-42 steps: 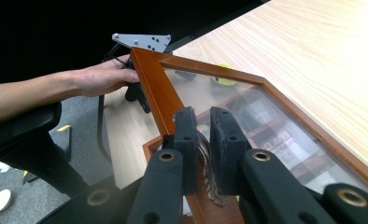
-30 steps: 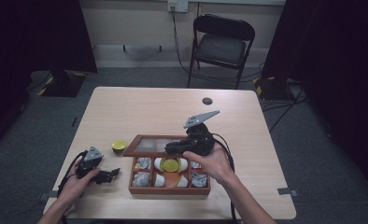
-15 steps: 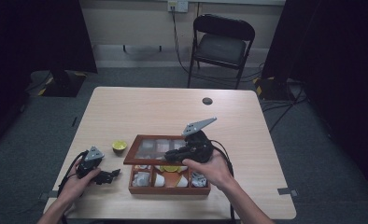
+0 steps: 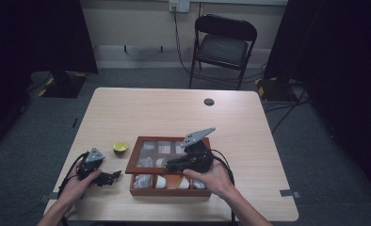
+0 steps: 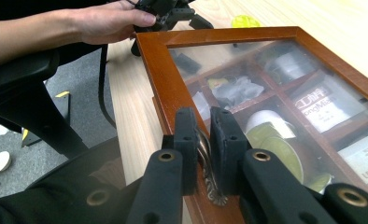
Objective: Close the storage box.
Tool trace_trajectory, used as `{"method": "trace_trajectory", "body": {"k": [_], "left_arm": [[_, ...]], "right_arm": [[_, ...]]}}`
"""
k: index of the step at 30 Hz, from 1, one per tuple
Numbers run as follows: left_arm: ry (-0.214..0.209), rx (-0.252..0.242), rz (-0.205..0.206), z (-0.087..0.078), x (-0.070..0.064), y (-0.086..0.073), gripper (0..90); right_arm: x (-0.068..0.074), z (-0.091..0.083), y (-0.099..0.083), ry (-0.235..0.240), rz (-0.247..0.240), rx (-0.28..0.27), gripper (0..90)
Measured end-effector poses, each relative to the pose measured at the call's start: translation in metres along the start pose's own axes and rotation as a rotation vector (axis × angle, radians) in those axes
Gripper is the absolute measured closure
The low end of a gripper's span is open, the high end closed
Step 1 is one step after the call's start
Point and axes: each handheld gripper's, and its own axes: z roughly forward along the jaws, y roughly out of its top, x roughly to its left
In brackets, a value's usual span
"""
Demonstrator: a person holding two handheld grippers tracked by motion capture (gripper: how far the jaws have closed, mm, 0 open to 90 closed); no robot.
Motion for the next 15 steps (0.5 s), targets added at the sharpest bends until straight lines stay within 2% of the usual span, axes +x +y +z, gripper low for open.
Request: {"method": "trace_trajectory", "body": {"k": [10, 15], "left_arm": [[0.000, 0.000, -0.001, 0.000, 0.000, 0.000, 2.1], [0.000, 0.000, -0.001, 0.000, 0.000, 0.000, 2.0]], "right_arm": [[0.005, 0.008, -0.011, -0.015, -0.022, 0.033, 81.7], [0.004, 0.012, -0.016, -0.006, -0.021, 0.039, 81.7]]}}
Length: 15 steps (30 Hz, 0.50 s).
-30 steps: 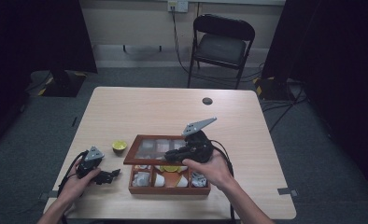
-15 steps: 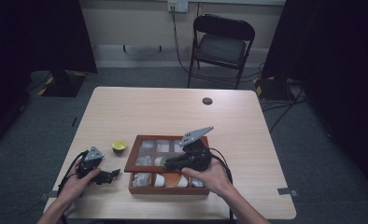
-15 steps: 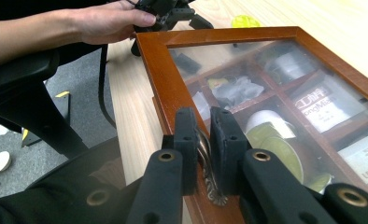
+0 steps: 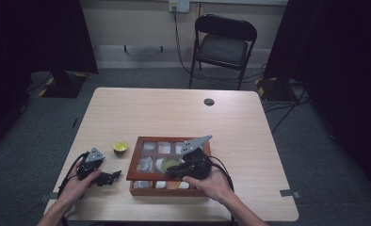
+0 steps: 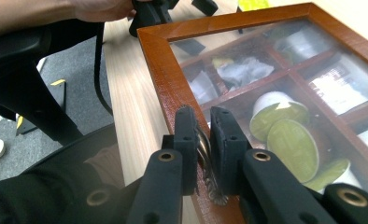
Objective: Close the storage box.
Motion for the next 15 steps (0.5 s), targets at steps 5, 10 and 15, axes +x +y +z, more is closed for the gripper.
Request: {"method": "trace_trajectory", "body": {"k": [5, 10, 15], "left_arm": [[0.000, 0.000, 0.000, 0.000, 0.000, 0.000, 2.1], [0.000, 0.000, 0.000, 0.000, 0.000, 0.000, 2.1], [0.001, 0.000, 0.001, 0.000, 0.000, 0.000, 1.9]], "right_arm": [[0.000, 0.005, -0.006, 0.004, -0.004, 0.016, 81.7], [-0.001, 0.010, -0.009, 0.011, -0.004, 0.037, 81.8], [-0.001, 0.014, -0.011, 0.017, -0.002, 0.052, 81.9]]}}
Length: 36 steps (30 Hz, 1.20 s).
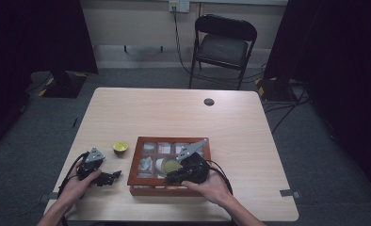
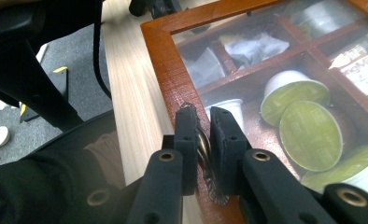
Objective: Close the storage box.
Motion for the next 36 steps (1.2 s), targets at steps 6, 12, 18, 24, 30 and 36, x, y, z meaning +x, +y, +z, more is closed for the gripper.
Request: {"method": "trace_trajectory", "body": {"k": [6, 12, 18, 24, 30, 36], "left_arm": [[0.000, 0.000, 0.000, 0.000, 0.000, 0.000, 1.9], [0.000, 0.000, 0.000, 0.000, 0.000, 0.000, 1.9], [0.001, 0.000, 0.000, 0.000, 0.000, 0.000, 1.9], [0.000, 0.000, 0.000, 0.000, 0.000, 0.000, 1.9], [0.000, 0.000, -0.001, 0.000, 0.000, 0.000, 1.9], [0.000, 0.000, 0.000, 0.000, 0.000, 0.000, 1.9]], "right_arm": [[-0.001, 0.009, -0.007, 0.002, 0.003, 0.034, 82.0], [-0.005, 0.016, -0.013, 0.026, 0.016, 0.037, 82.1], [-0.005, 0.018, -0.016, 0.023, 0.019, 0.030, 82.1], [-0.004, 0.018, -0.019, 0.020, 0.020, 0.008, 81.6], [-0.007, 0.016, -0.028, 0.022, 0.060, -0.071, 69.9], [-0.008, 0.007, -0.024, 0.004, 0.075, -0.136, 57.1]]}}
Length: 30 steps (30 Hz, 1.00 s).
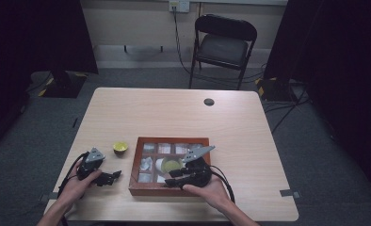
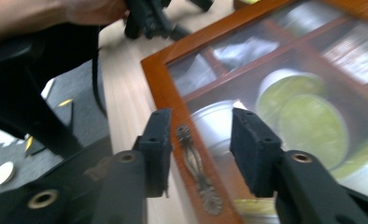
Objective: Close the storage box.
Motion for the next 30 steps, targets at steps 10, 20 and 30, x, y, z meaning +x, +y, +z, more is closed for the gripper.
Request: {"method": "trace_trajectory", "body": {"k": [10, 20, 30], "left_arm": [[0.006, 0.004, -0.002, -0.001, 0.002, -0.001, 0.3], [0.012, 0.001, -0.021, -0.002, 0.003, -0.003, 0.0], [0.013, 0.000, -0.021, -0.002, 0.003, -0.003, 0.0]], "right_arm": [[-0.013, -0.038, -0.012, -0.173, 0.060, -0.108, 42.5], [-0.038, -0.085, -0.040, -0.377, 0.188, -0.148, 28.4], [-0.074, -0.110, -0.085, -0.595, 0.314, -0.077, 21.1]]}}
